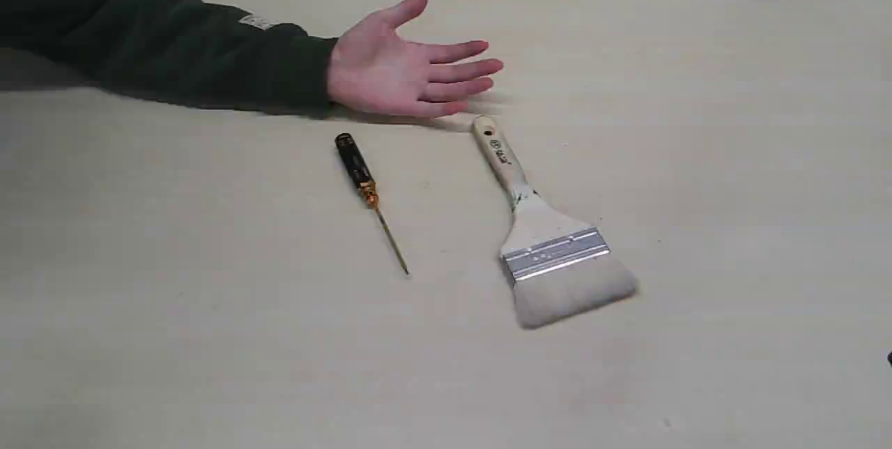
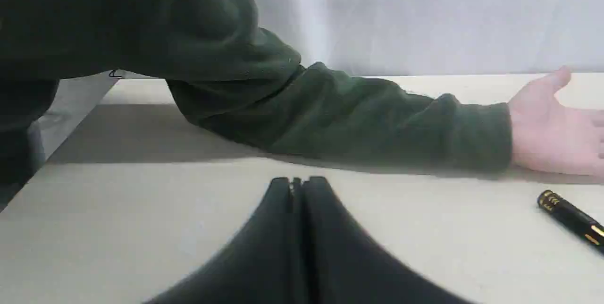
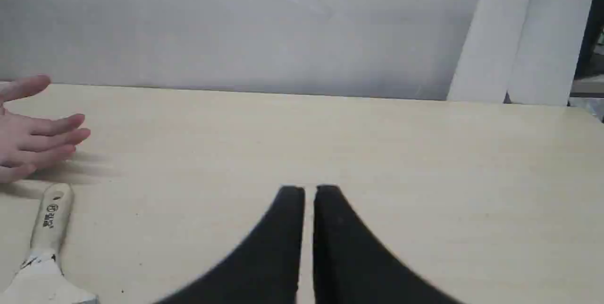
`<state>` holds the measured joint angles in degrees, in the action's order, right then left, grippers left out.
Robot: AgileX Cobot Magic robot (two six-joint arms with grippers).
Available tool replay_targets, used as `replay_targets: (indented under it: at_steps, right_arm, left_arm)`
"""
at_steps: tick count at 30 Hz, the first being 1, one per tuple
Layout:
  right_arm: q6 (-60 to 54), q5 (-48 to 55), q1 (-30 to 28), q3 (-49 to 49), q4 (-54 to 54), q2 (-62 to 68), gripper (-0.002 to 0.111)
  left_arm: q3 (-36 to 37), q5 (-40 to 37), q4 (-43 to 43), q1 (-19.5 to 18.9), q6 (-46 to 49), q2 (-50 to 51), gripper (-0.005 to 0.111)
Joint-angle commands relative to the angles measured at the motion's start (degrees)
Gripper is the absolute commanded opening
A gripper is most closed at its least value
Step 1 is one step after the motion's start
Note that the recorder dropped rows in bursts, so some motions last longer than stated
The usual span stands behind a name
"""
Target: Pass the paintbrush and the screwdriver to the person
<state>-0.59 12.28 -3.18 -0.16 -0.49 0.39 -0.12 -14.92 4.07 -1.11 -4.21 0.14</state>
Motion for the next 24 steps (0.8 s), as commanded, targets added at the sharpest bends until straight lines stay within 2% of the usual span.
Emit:
replay_targets:
  at_steps: [1,8,18,21,24]
  right_arm:
    - [0.17,-2.1,0.03,0.16,-0.04,-0.39,0.005]
    - [0.17,-6.8,0.03,0.16,-0.04,-0.39,0.005]
    - [0.17,-8.22,0.03,0.16,-0.04,-0.39,0.005]
    - [1.1,-9.68,0.03,0.16,3.19,-0.39,0.005]
    - [1.72,-10.99,0.03,0.16,11.71,-0.39,0.005]
  left_arm:
    - [0.12,0.64,-0.05,0.47,-0.12,-0.14,0.0]
    - [0.12,0.64,-0.05,0.47,-0.12,-0.14,0.0]
    - [0.12,0.64,-0.05,0.47,-0.12,-0.14,0.0]
    - [0.12,0.48,-0.21,0.47,-0.12,-0.14,0.0]
    - [0.12,0.59,-0.21,0.47,-0.12,-0.14,0.0]
